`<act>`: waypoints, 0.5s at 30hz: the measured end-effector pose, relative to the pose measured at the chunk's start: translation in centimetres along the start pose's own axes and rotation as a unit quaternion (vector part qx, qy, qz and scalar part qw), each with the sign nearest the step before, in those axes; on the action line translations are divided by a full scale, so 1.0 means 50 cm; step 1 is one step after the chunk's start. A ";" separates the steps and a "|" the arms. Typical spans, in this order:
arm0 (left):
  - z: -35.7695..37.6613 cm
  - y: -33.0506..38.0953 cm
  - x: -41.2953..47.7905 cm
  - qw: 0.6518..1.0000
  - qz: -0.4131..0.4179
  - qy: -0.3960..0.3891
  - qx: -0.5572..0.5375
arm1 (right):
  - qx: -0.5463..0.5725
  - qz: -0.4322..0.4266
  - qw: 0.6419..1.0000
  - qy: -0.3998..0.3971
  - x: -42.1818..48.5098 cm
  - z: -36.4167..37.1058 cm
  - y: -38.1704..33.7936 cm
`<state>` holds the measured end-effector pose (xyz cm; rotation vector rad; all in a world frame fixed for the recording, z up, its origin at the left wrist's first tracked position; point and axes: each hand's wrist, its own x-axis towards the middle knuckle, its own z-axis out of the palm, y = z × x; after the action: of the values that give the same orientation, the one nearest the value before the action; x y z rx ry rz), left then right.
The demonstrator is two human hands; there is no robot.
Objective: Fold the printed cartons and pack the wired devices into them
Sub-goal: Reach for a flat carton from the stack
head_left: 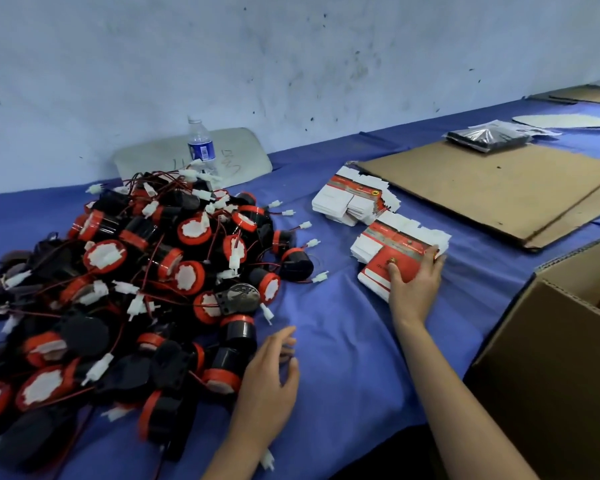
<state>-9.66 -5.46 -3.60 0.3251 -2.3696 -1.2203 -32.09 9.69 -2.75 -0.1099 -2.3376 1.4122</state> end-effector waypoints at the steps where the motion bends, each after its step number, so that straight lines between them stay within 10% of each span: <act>1: -0.001 0.001 -0.003 1.000 0.001 0.000 0.000 | 0.046 0.020 0.999 0.007 0.002 -0.002 -0.002; 7: 0.032 0.088 0.039 0.996 0.083 0.000 0.045 | 0.250 0.155 0.951 0.101 0.004 -0.016 -0.003; 15: 0.238 0.263 0.310 0.961 0.051 -0.185 0.200 | 0.356 0.175 0.911 0.113 0.001 -0.035 -0.005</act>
<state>-29.07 4.33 5.48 0.1005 -2.9180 -0.8002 -31.42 11.02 -1.79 -0.4677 -1.5417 2.2032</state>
